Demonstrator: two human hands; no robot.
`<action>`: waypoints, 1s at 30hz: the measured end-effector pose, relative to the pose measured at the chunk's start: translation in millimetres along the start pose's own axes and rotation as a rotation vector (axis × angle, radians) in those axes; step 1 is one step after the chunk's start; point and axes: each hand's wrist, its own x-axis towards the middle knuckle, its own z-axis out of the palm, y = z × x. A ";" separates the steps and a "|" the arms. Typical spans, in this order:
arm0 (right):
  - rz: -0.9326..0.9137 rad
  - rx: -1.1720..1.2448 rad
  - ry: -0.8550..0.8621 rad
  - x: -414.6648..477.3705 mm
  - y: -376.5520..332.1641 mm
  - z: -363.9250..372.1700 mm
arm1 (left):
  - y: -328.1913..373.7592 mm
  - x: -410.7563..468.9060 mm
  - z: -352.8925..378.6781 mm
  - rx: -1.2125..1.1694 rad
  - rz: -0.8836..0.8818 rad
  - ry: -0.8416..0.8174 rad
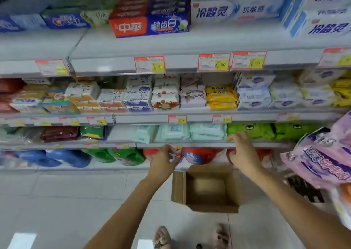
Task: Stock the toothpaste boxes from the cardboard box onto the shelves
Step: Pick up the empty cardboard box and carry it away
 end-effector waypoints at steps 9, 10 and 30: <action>0.515 -0.021 -0.422 -23.1 138.1 177.8 | -159.8 44.7 108.4 -0.050 -0.437 -0.069; 0.572 -0.035 -0.444 -21.6 151.7 194.3 | -177.6 49.9 120.2 -0.046 -0.489 -0.068; 0.967 -0.105 -0.443 -57.6 295.5 321.5 | -327.8 104.3 276.1 -0.074 -0.762 -0.215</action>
